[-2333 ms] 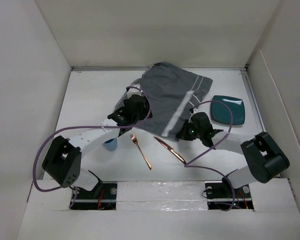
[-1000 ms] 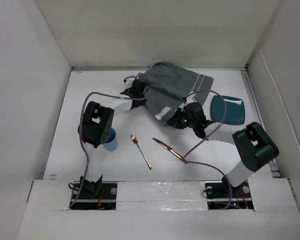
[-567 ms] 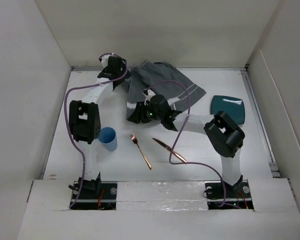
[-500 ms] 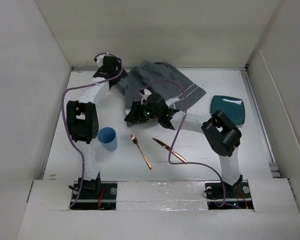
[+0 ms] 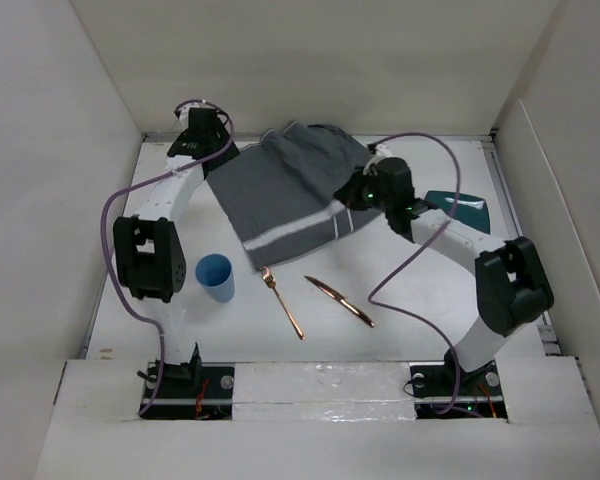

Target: Set the dinner table for one person

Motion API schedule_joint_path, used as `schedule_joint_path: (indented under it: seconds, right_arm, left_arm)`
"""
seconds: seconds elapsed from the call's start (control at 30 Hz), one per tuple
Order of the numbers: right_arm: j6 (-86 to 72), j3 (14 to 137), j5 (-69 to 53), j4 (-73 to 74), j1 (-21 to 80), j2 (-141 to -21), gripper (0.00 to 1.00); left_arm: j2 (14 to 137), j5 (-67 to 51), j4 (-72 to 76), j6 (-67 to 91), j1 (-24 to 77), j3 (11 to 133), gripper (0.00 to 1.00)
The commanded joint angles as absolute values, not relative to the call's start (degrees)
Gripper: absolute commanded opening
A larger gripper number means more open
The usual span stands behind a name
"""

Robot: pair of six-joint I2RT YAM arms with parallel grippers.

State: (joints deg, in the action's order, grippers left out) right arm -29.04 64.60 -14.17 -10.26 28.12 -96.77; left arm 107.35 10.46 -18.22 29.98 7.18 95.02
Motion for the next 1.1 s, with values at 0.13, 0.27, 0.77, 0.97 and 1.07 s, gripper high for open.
schedule_joint_path:
  seconds: [0.13, 0.27, 0.77, 0.97, 1.07]
  right_arm:
    - [-23.91, 62.49, 3.42, -2.47, 15.04, -93.07, 0.41]
    - [-23.99, 67.66, 3.25, 2.19, 8.80, -98.78, 0.58]
    - [-30.93, 93.75, 7.56, 17.74, 4.75, -121.63, 0.53]
    - [-34.36, 96.95, 7.56, 22.24, 3.08, -124.98, 0.47]
    - [-35.95, 96.42, 6.77, 23.20, 2.55, -124.89, 0.43]
  left_arm:
    - [119.70, 7.12, -27.24, 23.47, 7.21, 101.68, 0.69]
    - [124.36, 8.87, -30.23, 22.50, 6.68, 106.95, 0.70]
    - [130.34, 7.30, -28.04, 23.64, 5.62, 110.30, 0.60]
    - [131.31, 6.24, -27.51, 24.08, 5.62, 110.57, 0.59]
    - [131.57, 6.06, -27.77, 24.00, 5.62, 110.74, 0.60]
